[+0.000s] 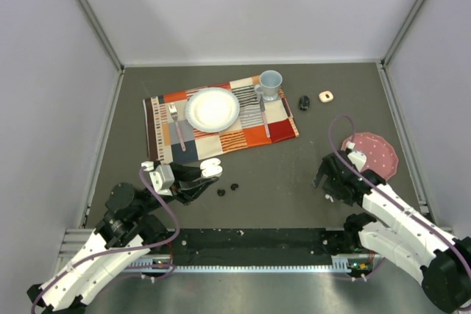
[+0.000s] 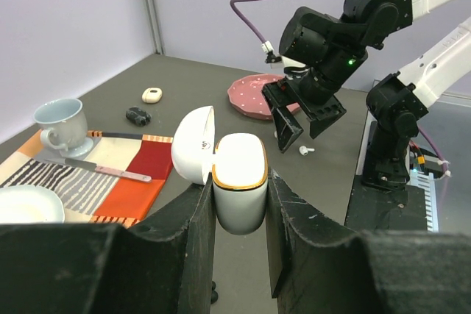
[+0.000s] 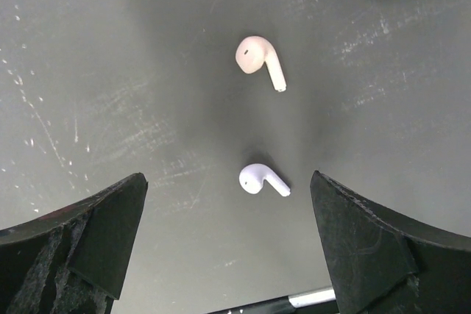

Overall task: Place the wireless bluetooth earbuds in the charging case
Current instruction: Move the right earbud to the center of the board.

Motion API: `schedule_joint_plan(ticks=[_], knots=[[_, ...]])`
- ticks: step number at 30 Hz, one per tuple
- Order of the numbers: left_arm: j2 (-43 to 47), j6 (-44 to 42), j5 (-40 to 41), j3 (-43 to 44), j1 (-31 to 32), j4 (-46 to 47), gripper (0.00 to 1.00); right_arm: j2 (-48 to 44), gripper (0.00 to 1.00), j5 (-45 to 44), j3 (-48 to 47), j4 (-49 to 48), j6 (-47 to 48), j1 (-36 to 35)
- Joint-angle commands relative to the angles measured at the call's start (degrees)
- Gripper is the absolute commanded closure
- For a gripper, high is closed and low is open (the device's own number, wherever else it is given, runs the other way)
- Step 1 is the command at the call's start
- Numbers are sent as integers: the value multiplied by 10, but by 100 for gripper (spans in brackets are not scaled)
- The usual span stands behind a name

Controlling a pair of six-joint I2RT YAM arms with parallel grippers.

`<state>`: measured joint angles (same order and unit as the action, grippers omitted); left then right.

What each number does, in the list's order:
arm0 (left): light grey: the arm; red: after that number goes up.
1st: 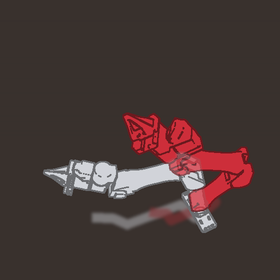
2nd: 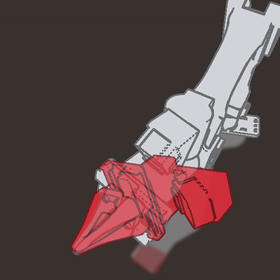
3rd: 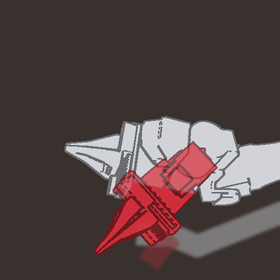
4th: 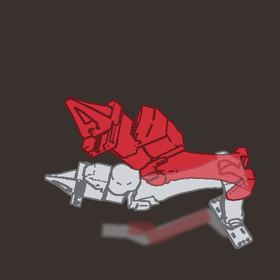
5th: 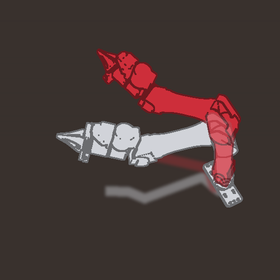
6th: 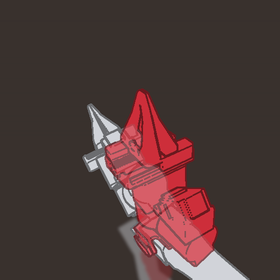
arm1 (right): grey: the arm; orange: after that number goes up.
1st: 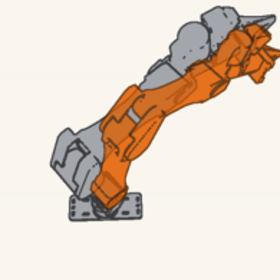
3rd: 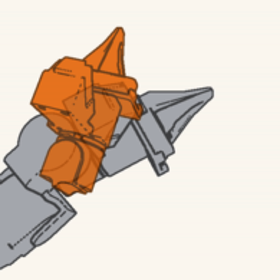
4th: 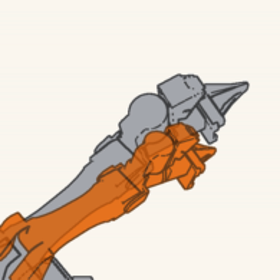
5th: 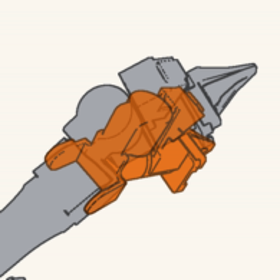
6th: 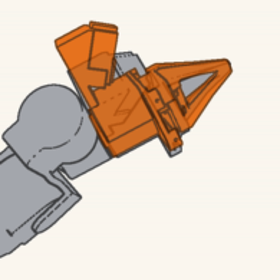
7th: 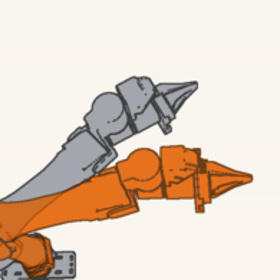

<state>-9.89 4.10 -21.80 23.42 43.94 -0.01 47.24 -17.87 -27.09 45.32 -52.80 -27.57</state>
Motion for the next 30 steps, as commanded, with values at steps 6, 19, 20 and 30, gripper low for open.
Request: schedule_joint_plan(ticks=[6,19,20,30], knots=[[0,-3,-8,7,1,35,100,14,7,6,20,-81,9,5],[1,-1,-5,7,2,34,100,28,10,56,55,-117,2,5],[1,-1,-5,7,1,34,100,25,10,62,58,-117,-1,6],[-2,-1,-4,7,2,36,100,-22,14,83,78,-89,-36,6]])
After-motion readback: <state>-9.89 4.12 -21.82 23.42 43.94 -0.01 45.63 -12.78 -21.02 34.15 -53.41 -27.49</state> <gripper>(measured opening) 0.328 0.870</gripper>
